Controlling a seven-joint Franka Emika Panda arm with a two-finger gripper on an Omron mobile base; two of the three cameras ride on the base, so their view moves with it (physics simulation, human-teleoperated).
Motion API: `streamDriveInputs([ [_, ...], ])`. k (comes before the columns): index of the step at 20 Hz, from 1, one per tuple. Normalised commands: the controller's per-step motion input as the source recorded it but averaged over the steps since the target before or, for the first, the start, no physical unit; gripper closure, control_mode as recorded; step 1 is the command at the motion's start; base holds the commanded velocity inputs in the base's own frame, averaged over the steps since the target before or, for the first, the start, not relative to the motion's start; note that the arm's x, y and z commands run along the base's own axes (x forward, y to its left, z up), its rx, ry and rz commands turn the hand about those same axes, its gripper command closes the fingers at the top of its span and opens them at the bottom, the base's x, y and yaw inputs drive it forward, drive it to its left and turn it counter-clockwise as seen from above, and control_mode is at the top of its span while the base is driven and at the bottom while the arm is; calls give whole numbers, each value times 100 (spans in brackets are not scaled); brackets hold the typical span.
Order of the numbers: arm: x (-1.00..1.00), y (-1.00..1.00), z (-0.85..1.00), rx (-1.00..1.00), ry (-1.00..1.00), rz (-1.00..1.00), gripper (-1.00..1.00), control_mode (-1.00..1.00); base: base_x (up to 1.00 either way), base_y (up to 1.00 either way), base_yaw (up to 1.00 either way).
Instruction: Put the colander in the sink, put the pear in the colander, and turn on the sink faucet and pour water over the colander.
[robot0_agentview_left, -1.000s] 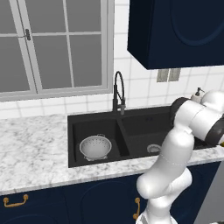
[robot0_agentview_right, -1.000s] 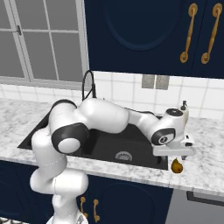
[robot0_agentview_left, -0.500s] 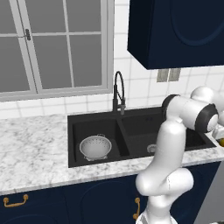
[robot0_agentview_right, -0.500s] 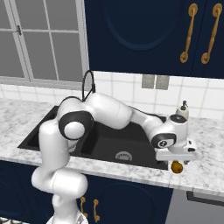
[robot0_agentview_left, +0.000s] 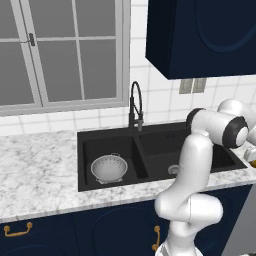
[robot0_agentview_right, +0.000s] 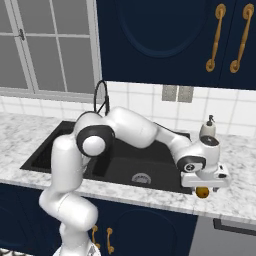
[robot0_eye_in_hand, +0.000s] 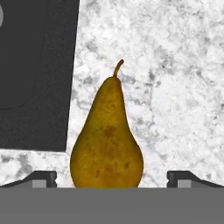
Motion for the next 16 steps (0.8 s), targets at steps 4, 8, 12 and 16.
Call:
streamDriveInputs([
  [4, 3, 11, -23, 0, 0, 0, -100, -100, 0, 0, 0],
  [8, 3, 11, -11, 0, 0, 0, -100, -100, 0, 0, 0],
  [12, 0, 0, -10, 0, 0, 0, -100, -100, 0, 0, 0],
  [16, 0, 0, -16, 0, 0, 0, -100, -100, 0, 0, 0],
])
